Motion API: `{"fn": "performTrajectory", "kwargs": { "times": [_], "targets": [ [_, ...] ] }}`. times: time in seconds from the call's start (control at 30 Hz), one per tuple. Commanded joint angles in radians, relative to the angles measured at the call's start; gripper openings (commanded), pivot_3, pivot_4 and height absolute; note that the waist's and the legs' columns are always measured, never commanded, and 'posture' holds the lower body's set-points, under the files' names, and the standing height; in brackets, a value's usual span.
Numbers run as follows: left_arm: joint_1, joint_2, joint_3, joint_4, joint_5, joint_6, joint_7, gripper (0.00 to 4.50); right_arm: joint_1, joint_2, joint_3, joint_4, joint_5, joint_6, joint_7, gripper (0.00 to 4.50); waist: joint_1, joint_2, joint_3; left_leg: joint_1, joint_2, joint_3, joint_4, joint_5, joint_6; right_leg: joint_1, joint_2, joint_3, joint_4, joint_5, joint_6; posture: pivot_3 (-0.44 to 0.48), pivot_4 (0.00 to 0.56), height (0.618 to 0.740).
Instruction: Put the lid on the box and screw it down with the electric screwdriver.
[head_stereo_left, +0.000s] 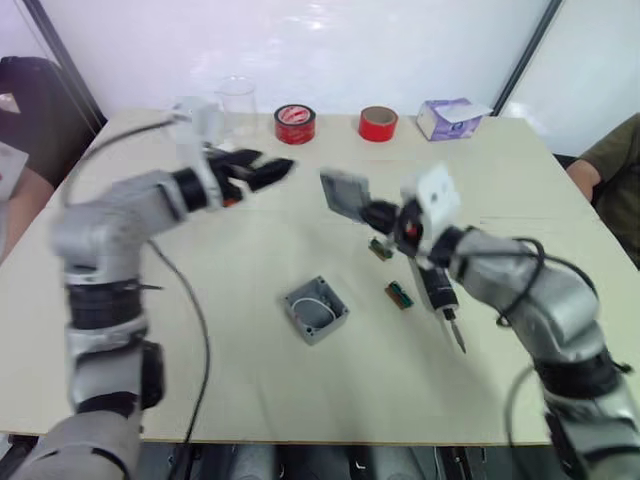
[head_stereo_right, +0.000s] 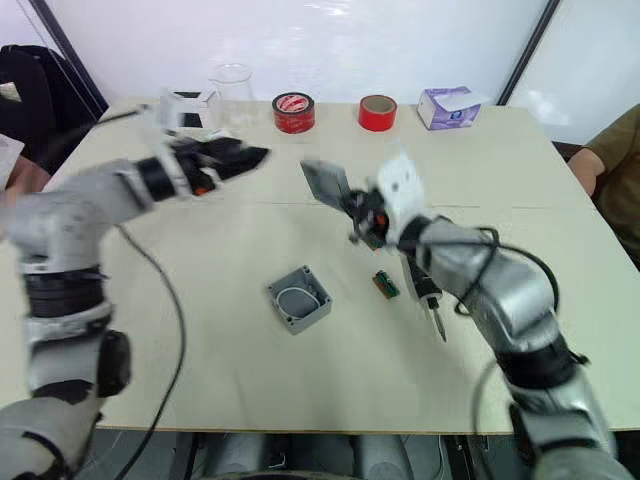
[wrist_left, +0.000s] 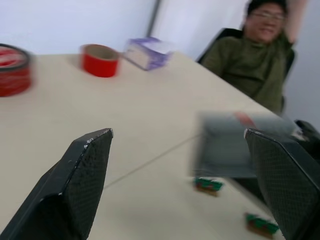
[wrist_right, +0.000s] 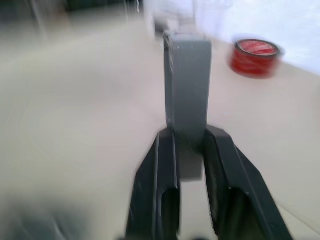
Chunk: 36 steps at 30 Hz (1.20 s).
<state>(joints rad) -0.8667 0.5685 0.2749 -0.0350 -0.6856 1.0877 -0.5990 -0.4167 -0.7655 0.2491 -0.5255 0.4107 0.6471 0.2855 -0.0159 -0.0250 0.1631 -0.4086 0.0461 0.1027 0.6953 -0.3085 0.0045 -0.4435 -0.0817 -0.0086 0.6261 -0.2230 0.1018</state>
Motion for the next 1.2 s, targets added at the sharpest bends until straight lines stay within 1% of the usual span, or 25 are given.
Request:
{"fn": "performTrajectory", "kwargs": {
  "times": [0.03,0.07,0.1,0.27,0.3,0.4,0.5,0.67,0.9,1.0,1.2],
  "targets": [
    [-0.037,0.014,-0.057,0.033,-0.001,-0.022,-0.064,2.92,0.033,-0.059,0.102,-0.120,-0.274,-0.163,0.014,0.12,0.001,0.000,0.000,0.000,0.000,0.001,0.000,0.000,-0.001,0.000,0.000,0.000,0.000,0.000,0.000,0.000,0.150,0.740],
    [-0.045,0.013,-0.077,0.049,0.011,-0.034,-0.074,2.65,0.044,-0.069,0.133,-0.136,-0.343,-0.179,0.008,0.12,0.002,0.000,0.000,0.000,0.000,0.001,0.000,0.001,-0.002,0.000,0.000,0.000,0.000,0.000,0.000,0.000,0.150,0.740],
    [-0.050,0.011,-0.098,0.062,0.024,-0.049,-0.083,2.07,0.050,-0.075,0.158,-0.148,-0.406,-0.194,0.004,0.12,0.002,0.000,0.000,0.000,0.000,0.001,0.000,0.002,-0.004,0.000,0.000,0.000,0.000,0.000,0.000,0.000,0.150,0.740],
    [-0.048,0.000,-0.218,0.084,0.078,-0.123,-0.151,0.31,0.082,-0.101,0.274,-0.223,-0.705,-0.247,0.041,0.12,0.004,-0.001,0.000,0.000,0.000,0.001,0.000,0.003,-0.005,0.000,0.001,0.000,0.001,-0.002,-0.003,0.000,0.150,0.740],
    [-0.047,-0.004,-0.240,0.083,0.087,-0.134,-0.163,0.08,0.095,-0.106,0.289,-0.232,-0.759,-0.262,0.049,0.12,0.006,-0.001,0.000,0.000,0.000,0.000,0.000,0.003,-0.005,0.000,0.001,0.000,0.001,-0.002,-0.003,0.000,0.150,0.740],
    [-0.050,-0.012,-0.308,0.074,0.113,-0.161,-0.206,0.08,0.136,-0.090,0.321,-0.251,-0.910,-0.268,0.075,0.12,0.005,-0.001,0.000,0.000,0.000,0.001,0.000,0.003,-0.005,0.000,0.000,0.000,0.000,-0.002,-0.004,0.000,0.150,0.740],
    [-0.064,-0.025,-0.376,0.068,0.146,-0.201,-0.250,0.08,0.180,-0.080,0.309,-0.256,-1.005,-0.278,0.092,0.12,0.006,-0.001,0.000,0.000,0.000,0.001,0.001,0.003,-0.005,0.000,0.000,0.000,0.000,-0.002,-0.004,0.000,0.150,0.740],
    [-0.061,-0.017,-0.443,0.082,0.189,-0.268,-0.341,0.08,0.223,-0.005,0.319,-0.246,-1.163,-0.292,0.128,0.12,0.003,-0.001,0.000,0.000,0.000,0.000,0.001,0.003,-0.005,0.000,0.001,0.000,0.000,-0.002,-0.004,0.000,0.150,0.740],
    [-0.043,0.022,-0.559,0.086,0.287,-0.380,-0.483,0.08,0.289,0.089,0.307,-0.239,-1.274,-0.332,0.187,0.12,0.006,-0.001,0.000,0.000,0.000,0.000,0.001,0.003,-0.005,0.001,0.001,0.000,0.001,-0.002,-0.004,0.000,0.150,0.740],
    [-0.035,0.033,-0.580,0.102,0.312,-0.404,-0.524,0.08,0.314,0.128,0.306,-0.236,-1.313,-0.356,0.206,0.12,0.006,-0.001,0.000,0.000,0.000,0.000,0.002,0.003,-0.005,0.001,0.001,0.000,0.001,-0.002,-0.004,0.000,0.150,0.740],
    [-0.012,0.051,-0.618,0.109,0.363,-0.449,-0.587,0.08,0.336,0.164,0.275,-0.215,-1.338,-0.411,0.238,0.12,0.005,-0.001,0.000,0.000,0.000,0.000,0.002,0.003,-0.005,0.001,0.001,0.000,0.001,-0.003,-0.005,0.000,0.150,0.740]
  ]
}}
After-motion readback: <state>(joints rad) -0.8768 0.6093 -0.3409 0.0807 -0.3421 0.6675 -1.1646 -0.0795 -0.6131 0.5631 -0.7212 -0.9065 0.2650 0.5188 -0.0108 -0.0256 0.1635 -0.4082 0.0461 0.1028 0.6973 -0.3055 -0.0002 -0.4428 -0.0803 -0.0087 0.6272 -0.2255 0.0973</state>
